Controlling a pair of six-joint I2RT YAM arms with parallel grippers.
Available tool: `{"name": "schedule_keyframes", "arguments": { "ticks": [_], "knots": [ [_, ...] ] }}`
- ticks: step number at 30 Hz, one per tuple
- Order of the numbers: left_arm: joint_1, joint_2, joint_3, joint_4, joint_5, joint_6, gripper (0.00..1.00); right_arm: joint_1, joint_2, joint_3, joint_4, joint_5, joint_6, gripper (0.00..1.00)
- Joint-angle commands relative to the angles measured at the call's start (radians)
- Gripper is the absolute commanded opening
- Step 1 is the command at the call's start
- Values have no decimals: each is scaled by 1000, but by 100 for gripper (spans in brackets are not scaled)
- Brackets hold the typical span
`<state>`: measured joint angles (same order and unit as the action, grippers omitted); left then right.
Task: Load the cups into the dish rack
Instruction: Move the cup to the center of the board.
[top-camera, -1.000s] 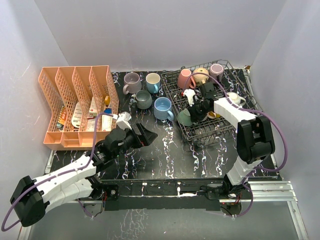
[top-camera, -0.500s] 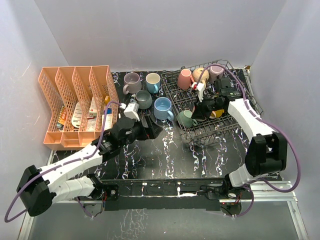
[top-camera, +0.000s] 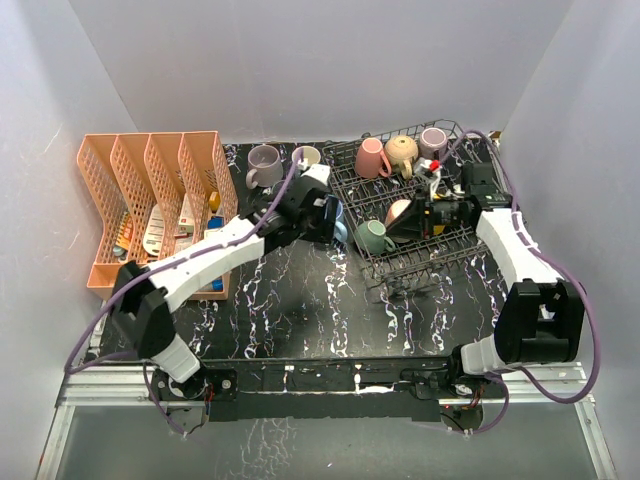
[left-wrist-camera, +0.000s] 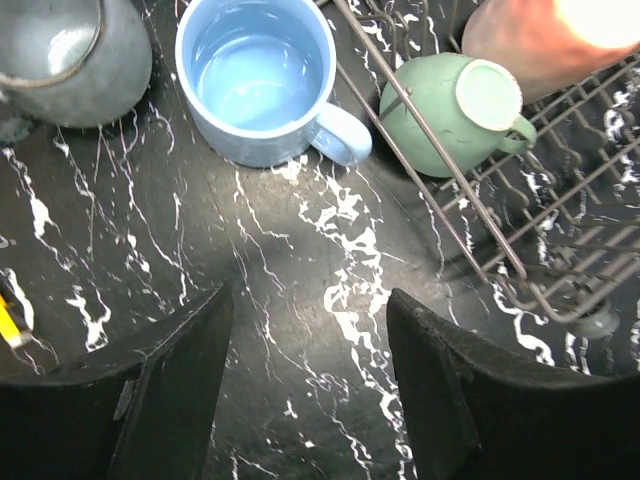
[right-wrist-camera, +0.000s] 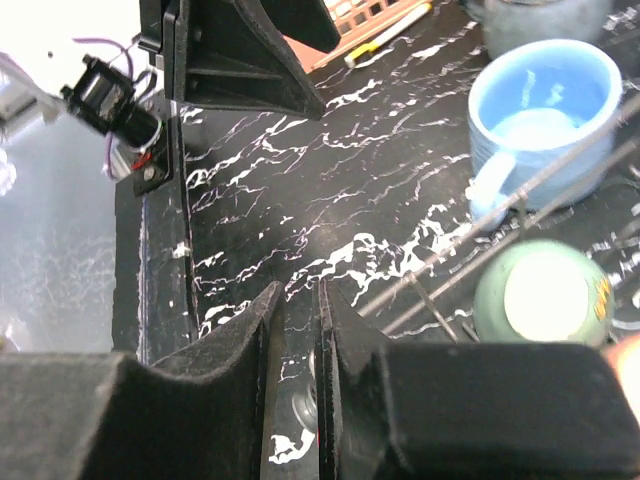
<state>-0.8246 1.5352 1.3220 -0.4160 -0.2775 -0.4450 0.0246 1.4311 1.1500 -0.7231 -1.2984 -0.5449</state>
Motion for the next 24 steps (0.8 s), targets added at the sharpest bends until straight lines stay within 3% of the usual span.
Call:
{"name": "schedule_keyframes", "arguments": {
  "ticks": [1,5,11,19,22,24],
  "knots": [
    [27,109,171,-149,1,112,59,-106,-52,-59,151,-135,94,22],
    [42,205,236,-85,71,96,58,-144,-74,-61,165,-129,119,22],
    [78,267,251,28,41,24,53,-166,-96,-61,164,-124,132,22],
    [97,407,405,15,23,-73,45,-175,-116,-75,194,-124,159,22],
    [99,461,468,-13,25,-83,31,-176,-121,-83,213,-121,174,23],
    [97,500,518,-56,2,-96,29,-175,-123,-87,220,-119,181,23]
  ]
}}
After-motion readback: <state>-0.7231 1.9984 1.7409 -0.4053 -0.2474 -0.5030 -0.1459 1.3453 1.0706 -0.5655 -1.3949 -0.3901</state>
